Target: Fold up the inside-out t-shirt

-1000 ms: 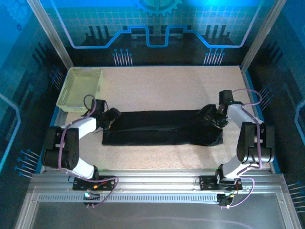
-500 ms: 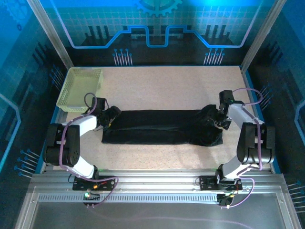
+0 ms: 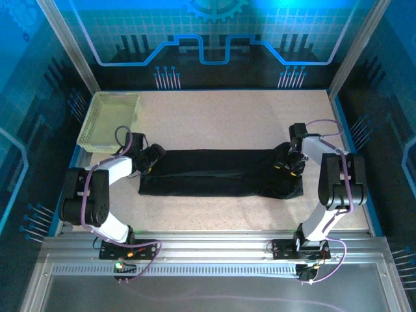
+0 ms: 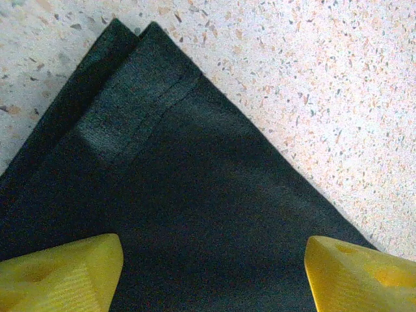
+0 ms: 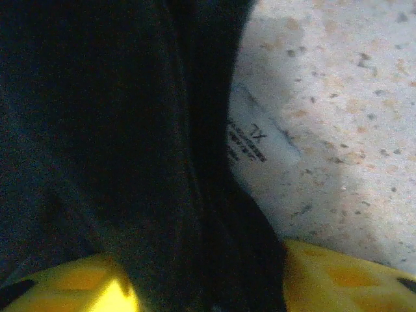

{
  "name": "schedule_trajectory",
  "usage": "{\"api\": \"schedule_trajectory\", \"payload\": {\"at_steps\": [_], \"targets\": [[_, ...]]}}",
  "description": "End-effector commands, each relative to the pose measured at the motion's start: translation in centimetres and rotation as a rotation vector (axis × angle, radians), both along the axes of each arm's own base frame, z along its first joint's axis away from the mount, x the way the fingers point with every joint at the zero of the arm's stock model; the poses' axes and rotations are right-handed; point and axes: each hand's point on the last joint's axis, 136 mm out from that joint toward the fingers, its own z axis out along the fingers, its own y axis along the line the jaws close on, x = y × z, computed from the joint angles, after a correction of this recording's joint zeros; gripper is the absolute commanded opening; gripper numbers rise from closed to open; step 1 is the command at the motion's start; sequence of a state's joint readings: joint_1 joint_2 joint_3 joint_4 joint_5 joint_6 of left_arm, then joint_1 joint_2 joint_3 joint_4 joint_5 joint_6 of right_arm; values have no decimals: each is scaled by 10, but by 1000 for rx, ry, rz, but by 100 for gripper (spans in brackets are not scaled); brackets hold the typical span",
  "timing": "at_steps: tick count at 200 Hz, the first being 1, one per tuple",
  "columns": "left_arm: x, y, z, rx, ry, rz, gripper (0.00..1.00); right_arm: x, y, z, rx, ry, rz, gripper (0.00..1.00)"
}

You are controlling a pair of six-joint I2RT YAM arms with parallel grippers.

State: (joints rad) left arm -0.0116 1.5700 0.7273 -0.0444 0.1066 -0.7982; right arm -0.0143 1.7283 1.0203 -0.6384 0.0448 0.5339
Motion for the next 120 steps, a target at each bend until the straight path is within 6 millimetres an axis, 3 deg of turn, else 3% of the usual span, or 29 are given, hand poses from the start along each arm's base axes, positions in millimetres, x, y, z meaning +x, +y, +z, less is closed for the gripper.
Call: {"api": "schedule_trajectory", "payload": {"at_steps": [1,34,61,120], "targets": [[-23,7,-25,30,112,-6,77,-14,17,-20,25,79,38,45],[-23,6,-25,26,109,-1,77,-13,20,-22,23,74,39,17],[-24,7,-23,29,108,-2,77,-9,14,-6,-3,23,21,0],[-23,-2,-17,-5,84,-22,77,-4,-27,61,-131,-131,-62,0]]}}
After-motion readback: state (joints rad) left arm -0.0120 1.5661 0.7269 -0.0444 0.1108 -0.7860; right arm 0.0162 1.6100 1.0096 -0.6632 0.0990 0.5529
